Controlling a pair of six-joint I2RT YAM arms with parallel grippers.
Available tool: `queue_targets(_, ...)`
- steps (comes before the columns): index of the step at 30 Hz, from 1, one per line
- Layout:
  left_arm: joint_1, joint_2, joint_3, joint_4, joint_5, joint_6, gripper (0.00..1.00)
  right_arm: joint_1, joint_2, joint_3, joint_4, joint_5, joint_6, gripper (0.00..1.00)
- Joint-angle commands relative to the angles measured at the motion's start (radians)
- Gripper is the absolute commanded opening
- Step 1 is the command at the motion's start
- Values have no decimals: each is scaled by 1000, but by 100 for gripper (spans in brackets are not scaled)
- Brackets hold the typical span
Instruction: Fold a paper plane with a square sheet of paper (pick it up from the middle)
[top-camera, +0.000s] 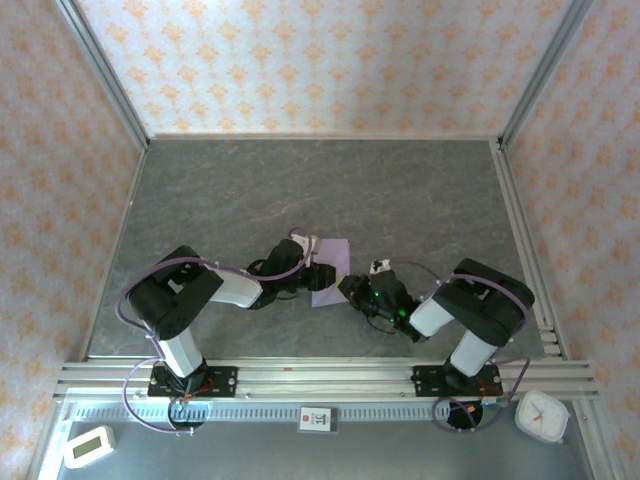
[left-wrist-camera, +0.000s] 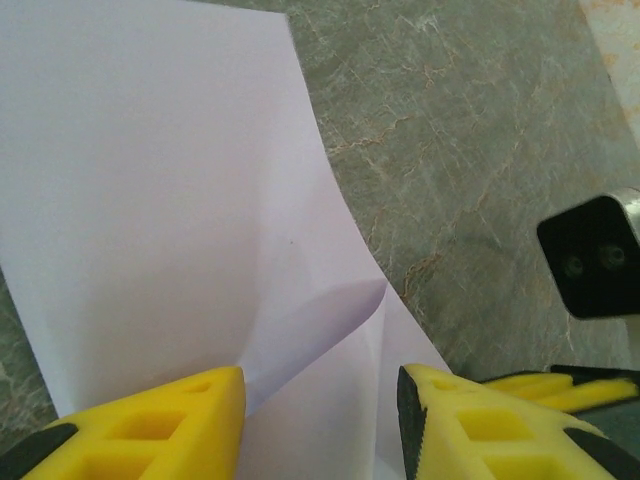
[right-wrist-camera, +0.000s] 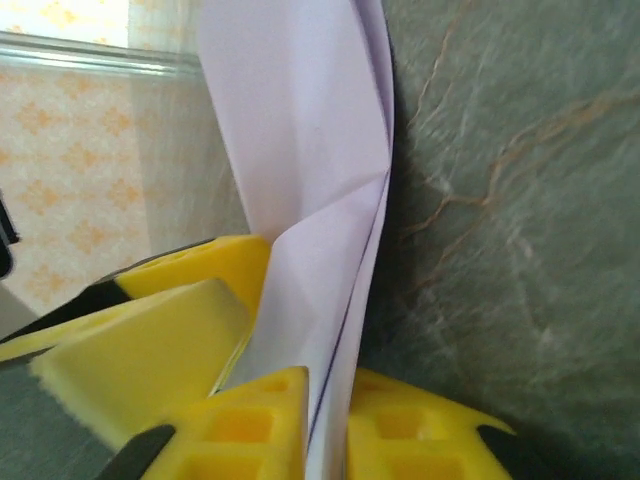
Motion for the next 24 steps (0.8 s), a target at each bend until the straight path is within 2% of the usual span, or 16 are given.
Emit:
queue_targets(1, 0, -42, 15, -61, 22, -42, 46, -8, 18, 19, 73, 14, -4, 1)
queue_targets(6, 16, -127, 40, -92, 29, -77, 49, -11, -23, 14, 88, 15, -8, 0)
queue_targets(9, 41, -199, 45, -110, 20, -101, 54, -17, -99, 22, 10, 22, -32, 0)
queue_targets(14, 86, -335, 59, -172, -23, -128, 59, -30, -303, 111, -341, 86, -148, 0)
queue_targets(17, 105, -399, 71, -228, -47, -123, 61, -52, -407, 220, -622, 139, -246, 0)
queue_targets(19, 114, -433, 73, -249, -54, -121, 62, -72, -451, 298, -805, 182, -306, 0)
queue_targets(24, 124, -487, 65, -269, -71, -125, 63, -116, -487, 459, -1097, 259, -441, 0)
